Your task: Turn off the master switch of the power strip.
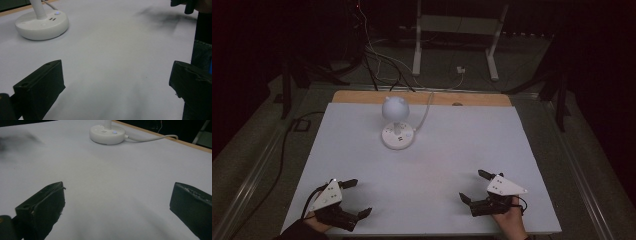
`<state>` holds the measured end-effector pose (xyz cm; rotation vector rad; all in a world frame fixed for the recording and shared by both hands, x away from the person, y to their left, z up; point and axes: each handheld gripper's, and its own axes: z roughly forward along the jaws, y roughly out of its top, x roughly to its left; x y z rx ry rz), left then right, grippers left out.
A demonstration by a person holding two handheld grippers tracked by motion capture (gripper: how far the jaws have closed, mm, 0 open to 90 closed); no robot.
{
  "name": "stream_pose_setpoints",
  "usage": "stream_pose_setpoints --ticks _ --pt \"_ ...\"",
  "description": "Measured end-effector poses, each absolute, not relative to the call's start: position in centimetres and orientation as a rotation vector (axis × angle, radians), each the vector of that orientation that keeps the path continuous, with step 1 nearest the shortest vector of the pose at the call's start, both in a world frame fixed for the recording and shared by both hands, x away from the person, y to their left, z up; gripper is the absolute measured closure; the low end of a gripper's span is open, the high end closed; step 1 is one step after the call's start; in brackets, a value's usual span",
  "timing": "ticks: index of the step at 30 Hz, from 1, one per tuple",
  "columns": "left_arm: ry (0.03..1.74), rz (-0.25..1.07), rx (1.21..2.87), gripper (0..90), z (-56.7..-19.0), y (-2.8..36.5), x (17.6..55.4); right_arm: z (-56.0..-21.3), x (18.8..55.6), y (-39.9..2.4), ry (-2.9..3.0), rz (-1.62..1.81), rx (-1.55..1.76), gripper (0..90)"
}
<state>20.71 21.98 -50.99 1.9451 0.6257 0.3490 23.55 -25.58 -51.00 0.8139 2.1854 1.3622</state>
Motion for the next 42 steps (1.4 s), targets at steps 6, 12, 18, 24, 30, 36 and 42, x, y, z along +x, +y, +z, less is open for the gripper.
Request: stream_pose_setpoints --ticks 6,12,18,24,30,36,42 --pt "0.628 0.358 1.94 0.3 -50.9 22.1 20.6 -50.9 23.5 -25.5 2.179 1.362 0.81 0.0" --pt "0.622 0.357 1.956 0.3 -50.8 21.8 20.5 -50.8 23.4 -25.6 2.173 1.359 0.808 0.0" --pt "0.593 0.352 1.967 0.3 -50.7 21.5 20.2 -50.6 23.2 -25.4 2.162 1.362 0.799 0.0" --pt "0.598 0.342 1.954 0.3 -50.4 21.4 20.3 -50.6 23.2 -25.4 2.159 1.36 0.798 0.0" --pt "0.598 0.329 1.975 0.3 -50.0 20.8 20.3 -50.5 23.1 -25.4 2.151 1.372 0.807 0.0" --pt "0.607 0.322 1.961 0.3 -49.3 20.6 20.5 -50.5 23.0 -25.3 2.147 1.367 0.8 0.0" --pt "0.619 0.324 1.952 0.3 -48.8 20.3 20.8 -50.4 22.9 -25.3 2.141 1.371 0.798 0.0"
